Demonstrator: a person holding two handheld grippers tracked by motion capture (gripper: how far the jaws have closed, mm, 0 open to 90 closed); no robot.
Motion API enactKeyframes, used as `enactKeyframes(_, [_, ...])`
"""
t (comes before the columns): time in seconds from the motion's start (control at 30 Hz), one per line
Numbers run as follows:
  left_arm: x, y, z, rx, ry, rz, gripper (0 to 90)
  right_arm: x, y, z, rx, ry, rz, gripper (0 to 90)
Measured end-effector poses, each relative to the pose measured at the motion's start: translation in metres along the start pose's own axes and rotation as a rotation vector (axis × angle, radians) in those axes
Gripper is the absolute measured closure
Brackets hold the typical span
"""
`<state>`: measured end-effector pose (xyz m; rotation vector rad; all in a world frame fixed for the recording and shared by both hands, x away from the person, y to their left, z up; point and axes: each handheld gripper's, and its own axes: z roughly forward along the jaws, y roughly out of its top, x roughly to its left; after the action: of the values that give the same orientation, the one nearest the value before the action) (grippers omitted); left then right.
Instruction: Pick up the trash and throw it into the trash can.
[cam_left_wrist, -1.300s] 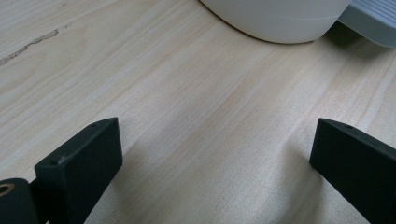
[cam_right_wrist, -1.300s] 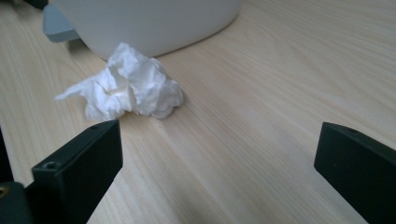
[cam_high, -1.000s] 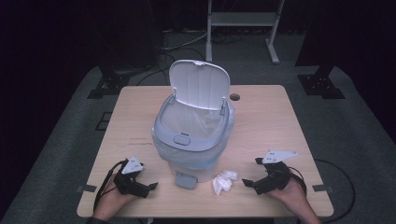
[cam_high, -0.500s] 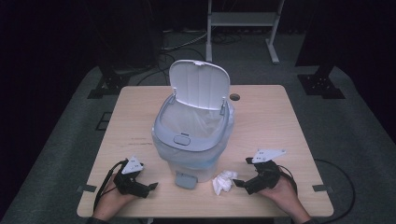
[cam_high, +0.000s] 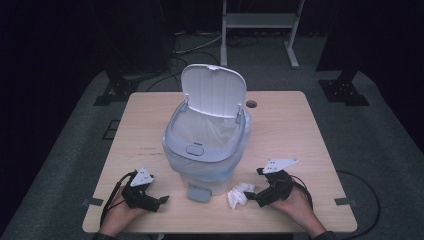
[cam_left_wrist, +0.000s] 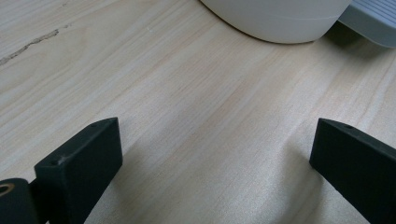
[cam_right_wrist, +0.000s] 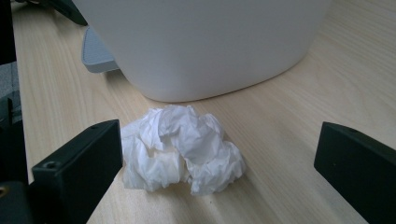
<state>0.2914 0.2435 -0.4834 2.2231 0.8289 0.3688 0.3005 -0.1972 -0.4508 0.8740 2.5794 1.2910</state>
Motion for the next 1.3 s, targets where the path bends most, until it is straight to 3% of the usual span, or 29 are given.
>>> enactKeyframes(0.53, [0.000,0.000,0.000,0.000,0.000,0.000,1.4,0.005,0.005,0.020,0.044,0.025,-0.025,0.3])
enactKeyframes(0.87, [0.000,0.000,0.000,0.000,0.000,0.000,1.4,0.005,0.004,0.027,0.082,0.055,-0.035,6.8])
enactKeyframes(0.9, [0.000,0.000,0.000,0.000,-0.001,0.000,1.4,0.006,0.003,0.028,0.090,0.072,-0.037,11.9])
enactKeyframes(1.3, [0.000,0.000,0.000,0.000,-0.001,0.001,1.4,0.007,0.000,0.031,0.129,0.104,-0.054,26.6])
